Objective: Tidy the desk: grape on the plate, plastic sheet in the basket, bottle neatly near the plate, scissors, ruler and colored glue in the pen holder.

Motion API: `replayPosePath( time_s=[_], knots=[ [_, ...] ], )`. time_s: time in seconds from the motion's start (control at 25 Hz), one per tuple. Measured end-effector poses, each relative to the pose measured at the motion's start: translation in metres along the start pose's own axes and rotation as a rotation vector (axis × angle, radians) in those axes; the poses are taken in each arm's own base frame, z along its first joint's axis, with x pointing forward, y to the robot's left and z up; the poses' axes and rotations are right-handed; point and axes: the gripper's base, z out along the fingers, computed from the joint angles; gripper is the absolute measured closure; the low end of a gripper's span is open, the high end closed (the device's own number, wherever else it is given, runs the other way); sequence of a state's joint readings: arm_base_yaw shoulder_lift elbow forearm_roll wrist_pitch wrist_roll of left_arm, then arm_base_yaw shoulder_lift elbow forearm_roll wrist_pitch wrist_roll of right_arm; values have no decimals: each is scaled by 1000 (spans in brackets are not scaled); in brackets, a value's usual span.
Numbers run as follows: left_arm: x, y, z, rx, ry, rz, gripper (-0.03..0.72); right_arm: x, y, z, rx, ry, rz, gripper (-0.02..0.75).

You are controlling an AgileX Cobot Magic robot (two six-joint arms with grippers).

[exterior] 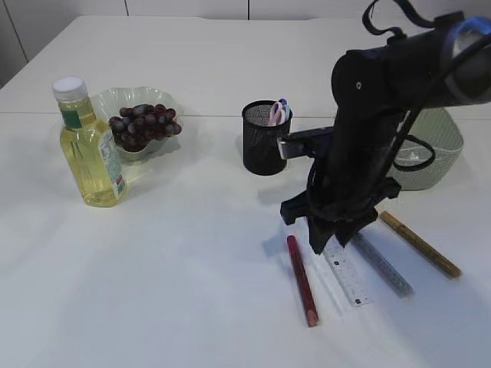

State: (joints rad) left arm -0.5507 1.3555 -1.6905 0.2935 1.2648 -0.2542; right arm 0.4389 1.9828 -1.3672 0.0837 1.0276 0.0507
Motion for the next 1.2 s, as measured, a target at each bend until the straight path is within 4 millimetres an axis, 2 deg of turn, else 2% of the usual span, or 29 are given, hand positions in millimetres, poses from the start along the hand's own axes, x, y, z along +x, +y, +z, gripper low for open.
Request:
replayPosePath(
  time_s=[0.32,0.56,0.88,1.2],
  knots=[
    [0,-1,0,8,2,-3,447,6,-1,-27,5,-257,-9,435],
    [0,-1,0,10,3,-3,447,8,-4,-55,47,-423,-55,435],
    [0,-1,0,10,3,-3,447,-6,-5,-72,87,-648,-120,435],
    [0,-1,0,8,2,-3,447,-28,1,-95,78,-1007,-191,435]
  ],
)
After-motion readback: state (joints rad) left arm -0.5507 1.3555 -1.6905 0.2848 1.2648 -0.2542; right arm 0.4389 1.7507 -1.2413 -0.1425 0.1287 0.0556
